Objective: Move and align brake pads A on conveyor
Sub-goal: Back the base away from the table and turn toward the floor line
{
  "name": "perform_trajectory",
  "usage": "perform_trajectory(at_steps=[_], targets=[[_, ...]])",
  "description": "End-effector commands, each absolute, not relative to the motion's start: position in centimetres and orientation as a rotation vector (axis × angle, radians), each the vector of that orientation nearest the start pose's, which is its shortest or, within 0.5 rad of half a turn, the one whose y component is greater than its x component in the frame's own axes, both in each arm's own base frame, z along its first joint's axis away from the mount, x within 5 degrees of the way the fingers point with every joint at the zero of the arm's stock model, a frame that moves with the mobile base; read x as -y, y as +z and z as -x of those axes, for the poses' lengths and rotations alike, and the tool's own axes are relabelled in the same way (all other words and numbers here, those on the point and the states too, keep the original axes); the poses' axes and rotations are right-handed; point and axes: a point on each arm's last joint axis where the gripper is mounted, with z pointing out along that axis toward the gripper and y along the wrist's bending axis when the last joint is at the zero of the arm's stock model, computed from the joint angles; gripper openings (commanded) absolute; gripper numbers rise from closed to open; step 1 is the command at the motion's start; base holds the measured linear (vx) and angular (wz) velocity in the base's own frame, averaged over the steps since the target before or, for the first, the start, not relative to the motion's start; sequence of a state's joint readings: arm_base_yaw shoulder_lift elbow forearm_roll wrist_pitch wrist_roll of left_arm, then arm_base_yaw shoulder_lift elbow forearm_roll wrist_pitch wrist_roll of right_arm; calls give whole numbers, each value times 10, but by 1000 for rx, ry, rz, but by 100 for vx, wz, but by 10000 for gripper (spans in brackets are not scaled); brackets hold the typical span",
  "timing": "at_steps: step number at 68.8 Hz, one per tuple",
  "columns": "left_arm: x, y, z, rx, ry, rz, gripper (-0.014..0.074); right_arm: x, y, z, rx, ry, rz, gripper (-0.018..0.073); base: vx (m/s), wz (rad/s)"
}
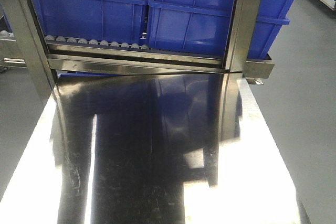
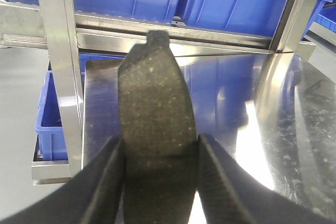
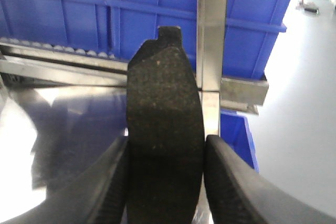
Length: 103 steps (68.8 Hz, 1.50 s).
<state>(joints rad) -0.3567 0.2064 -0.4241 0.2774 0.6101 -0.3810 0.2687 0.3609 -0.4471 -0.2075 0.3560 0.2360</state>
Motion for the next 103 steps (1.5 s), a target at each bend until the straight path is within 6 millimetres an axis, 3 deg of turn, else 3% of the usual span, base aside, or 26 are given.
perform_trajectory(at_steps=[1,60,103], targets=[[6,306,-53,-1744,-229,-99,-6,-16,324,-75,-1553,189,158,-4,0,0],[6,306,-53,-1744,-229,-99,-6,-15,323,-72,-1536,176,167,-4,-1,4],[6,306,-53,-1744,-229,-99,-6,-15,323,-72,-1536,176,167,-4,-16,64]])
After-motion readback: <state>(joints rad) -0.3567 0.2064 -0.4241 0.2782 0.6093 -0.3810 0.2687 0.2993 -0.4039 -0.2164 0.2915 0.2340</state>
